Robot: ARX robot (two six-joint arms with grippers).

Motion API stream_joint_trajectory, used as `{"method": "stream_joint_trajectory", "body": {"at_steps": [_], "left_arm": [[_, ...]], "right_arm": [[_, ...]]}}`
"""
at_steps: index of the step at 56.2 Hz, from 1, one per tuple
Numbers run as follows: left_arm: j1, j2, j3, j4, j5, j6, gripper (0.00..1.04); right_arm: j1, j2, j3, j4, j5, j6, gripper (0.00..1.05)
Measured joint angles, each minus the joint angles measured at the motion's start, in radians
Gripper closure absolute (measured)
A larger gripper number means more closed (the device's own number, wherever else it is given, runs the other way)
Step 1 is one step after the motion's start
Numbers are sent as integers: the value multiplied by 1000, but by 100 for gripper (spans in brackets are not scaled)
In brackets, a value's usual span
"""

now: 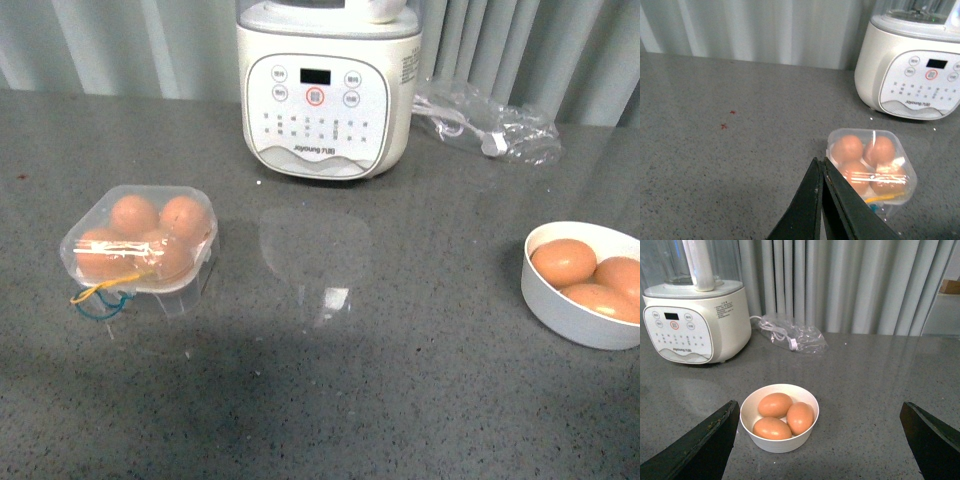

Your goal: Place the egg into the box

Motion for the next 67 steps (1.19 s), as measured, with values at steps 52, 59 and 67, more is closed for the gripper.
{"method": "stream_joint_trajectory", "body": {"at_steps": [52, 59, 67], "left_arm": [[-1, -605, -23, -531, -3, 0, 101], [-1, -677, -23, -602, -3, 0, 101], [-1, -723, -23, -647, -3, 0, 101]], "right_arm": [[0, 0, 0, 0, 0, 0, 7], [0, 0, 0, 0, 0, 0, 7], [0, 0, 0, 0, 0, 0, 7]]}}
